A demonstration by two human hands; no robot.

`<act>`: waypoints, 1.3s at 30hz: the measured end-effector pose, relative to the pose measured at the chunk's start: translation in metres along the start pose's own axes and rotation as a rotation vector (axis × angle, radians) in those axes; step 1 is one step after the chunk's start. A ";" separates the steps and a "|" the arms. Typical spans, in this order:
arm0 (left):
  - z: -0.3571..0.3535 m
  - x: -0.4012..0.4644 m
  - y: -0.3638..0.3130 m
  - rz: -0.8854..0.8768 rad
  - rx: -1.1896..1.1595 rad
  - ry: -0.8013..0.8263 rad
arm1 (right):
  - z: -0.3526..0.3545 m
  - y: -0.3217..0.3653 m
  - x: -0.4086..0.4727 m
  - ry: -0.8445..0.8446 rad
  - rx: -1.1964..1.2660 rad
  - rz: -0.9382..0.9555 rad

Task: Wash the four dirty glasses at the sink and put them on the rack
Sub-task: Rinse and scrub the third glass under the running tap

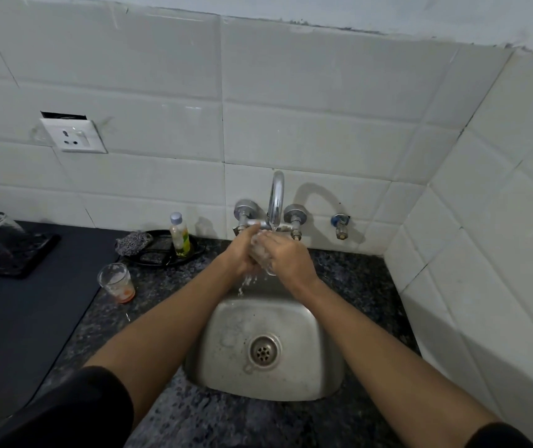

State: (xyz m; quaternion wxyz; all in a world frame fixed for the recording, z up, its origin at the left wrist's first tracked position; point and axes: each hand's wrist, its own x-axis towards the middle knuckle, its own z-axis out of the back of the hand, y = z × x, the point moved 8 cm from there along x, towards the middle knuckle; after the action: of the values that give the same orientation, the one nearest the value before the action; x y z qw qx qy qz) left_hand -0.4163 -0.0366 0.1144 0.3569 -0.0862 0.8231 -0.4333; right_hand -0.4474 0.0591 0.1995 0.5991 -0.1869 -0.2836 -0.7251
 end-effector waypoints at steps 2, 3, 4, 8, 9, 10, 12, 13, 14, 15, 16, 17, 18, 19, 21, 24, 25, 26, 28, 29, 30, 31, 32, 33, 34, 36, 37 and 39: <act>-0.001 -0.001 -0.004 0.017 0.078 -0.009 | -0.002 0.008 -0.001 0.022 -0.077 0.163; 0.000 0.000 -0.006 0.012 0.093 -0.016 | -0.003 0.006 -0.003 0.024 -0.067 0.131; 0.002 0.001 -0.007 -0.001 0.081 -0.028 | -0.004 -0.001 -0.004 0.023 -0.018 0.022; 0.012 0.004 0.000 -0.031 -0.026 -0.058 | -0.011 -0.020 0.002 0.085 0.036 -0.251; 0.012 0.004 0.004 -0.010 -0.031 -0.059 | -0.011 -0.011 0.004 0.086 -0.008 -0.122; 0.011 0.003 0.007 0.024 -0.022 -0.065 | -0.011 0.002 0.005 0.076 -0.064 0.037; 0.009 -0.002 0.008 0.076 0.033 -0.080 | -0.017 0.015 0.002 0.088 -0.112 0.240; 0.010 -0.002 0.006 0.083 0.059 -0.086 | -0.020 0.013 0.002 0.108 -0.089 0.220; 0.012 -0.003 0.005 0.073 0.057 -0.097 | -0.022 0.004 0.005 0.136 -0.011 0.112; 0.015 -0.001 0.005 0.066 0.037 -0.102 | -0.022 -0.007 0.008 0.136 0.068 -0.045; 0.018 -0.001 0.005 0.055 -0.010 -0.122 | -0.025 -0.018 0.011 0.168 0.120 -0.203; 0.021 0.001 0.008 0.046 -0.053 -0.122 | -0.026 -0.026 0.013 0.209 0.124 -0.309; 0.023 0.002 0.010 0.041 -0.088 -0.123 | -0.026 -0.028 0.016 0.243 0.084 -0.316; 0.023 0.003 0.012 0.041 -0.117 -0.116 | -0.026 -0.024 0.018 0.264 0.037 -0.243; 0.019 0.000 0.011 0.068 -0.097 -0.088 | -0.022 -0.002 0.017 0.247 -0.028 -0.007; 0.021 0.000 0.006 0.073 -0.033 -0.108 | -0.017 0.005 0.012 0.142 0.001 0.069; 0.022 -0.001 0.003 0.051 -0.038 -0.120 | -0.016 -0.005 0.011 0.112 0.060 -0.050; 0.024 0.001 0.002 0.025 -0.085 -0.131 | -0.016 -0.016 0.009 0.097 0.139 -0.217; 0.023 0.002 0.004 -0.006 -0.146 -0.112 | -0.019 -0.030 0.006 0.124 0.205 -0.401; 0.021 0.000 0.006 0.004 -0.176 -0.096 | -0.016 -0.025 0.008 0.123 0.139 -0.312; 0.018 -0.002 0.008 0.025 -0.173 -0.086 | -0.012 -0.014 0.010 0.112 0.069 -0.179; 0.015 -0.002 0.010 0.045 -0.157 -0.075 | -0.009 -0.003 0.010 0.102 -0.002 -0.038; 0.012 -0.003 0.010 0.048 -0.096 -0.063 | -0.006 0.005 0.009 0.094 -0.033 0.050; 0.009 -0.002 0.009 0.048 -0.043 -0.052 | -0.005 0.007 0.009 0.084 -0.028 0.047; 0.007 -0.002 0.007 0.038 -0.023 -0.035 | -0.004 0.001 0.008 0.078 0.019 -0.048; 0.009 -0.003 0.002 -0.010 -0.030 -0.049 | -0.013 -0.027 0.002 0.086 0.192 -0.410; 0.012 -0.003 0.000 -0.029 -0.048 -0.058 | -0.017 -0.039 -0.002 0.089 0.231 -0.545; 0.010 -0.006 -0.004 -0.059 -0.083 -0.043 | -0.019 -0.048 -0.003 0.089 0.180 -0.569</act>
State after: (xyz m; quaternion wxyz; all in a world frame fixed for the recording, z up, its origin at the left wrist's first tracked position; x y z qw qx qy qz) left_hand -0.4060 -0.0433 0.1164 0.3580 -0.1344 0.8294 -0.4072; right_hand -0.4926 0.0550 0.1741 0.3980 -0.0141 -0.3610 -0.8432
